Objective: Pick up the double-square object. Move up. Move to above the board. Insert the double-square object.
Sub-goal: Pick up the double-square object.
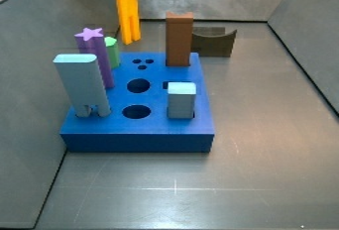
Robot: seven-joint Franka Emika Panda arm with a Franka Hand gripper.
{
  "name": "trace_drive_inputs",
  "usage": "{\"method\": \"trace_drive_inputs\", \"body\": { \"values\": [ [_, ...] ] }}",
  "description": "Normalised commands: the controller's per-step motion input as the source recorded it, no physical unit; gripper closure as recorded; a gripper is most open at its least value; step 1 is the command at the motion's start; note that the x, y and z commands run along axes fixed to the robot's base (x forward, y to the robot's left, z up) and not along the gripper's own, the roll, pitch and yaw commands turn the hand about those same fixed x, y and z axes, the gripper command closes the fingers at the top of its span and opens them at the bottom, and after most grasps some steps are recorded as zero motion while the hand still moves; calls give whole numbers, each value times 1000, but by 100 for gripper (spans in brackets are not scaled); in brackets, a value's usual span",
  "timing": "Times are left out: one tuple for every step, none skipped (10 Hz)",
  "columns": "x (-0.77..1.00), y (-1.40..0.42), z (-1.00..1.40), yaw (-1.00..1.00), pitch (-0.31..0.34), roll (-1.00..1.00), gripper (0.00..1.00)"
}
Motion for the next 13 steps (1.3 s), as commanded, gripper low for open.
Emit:
{"method": "trace_drive_inputs", "body": {
  "values": [
    [34, 100, -103, 126, 13, 0, 0],
    [86, 40, -149, 20, 23, 0, 0],
    [43, 46, -306, 57, 34, 54, 0],
    [51, 37, -414, 69, 57, 90, 0],
    [11, 40, -403, 60, 54, 83, 0],
    [0, 37, -371, 54, 44, 77, 0],
    [60, 23, -254, 54, 44, 37, 0],
    [0, 0, 0, 0, -30, -20, 0],
    [-26, 0, -9, 0, 0, 26, 0],
    [0, 0, 0, 0, 0, 23, 0],
    [0, 0, 0, 0, 0, 0, 100],
    [0, 0, 0, 0, 0, 0, 100],
    [0, 0, 0, 0, 0, 0, 100]
  ]
}}
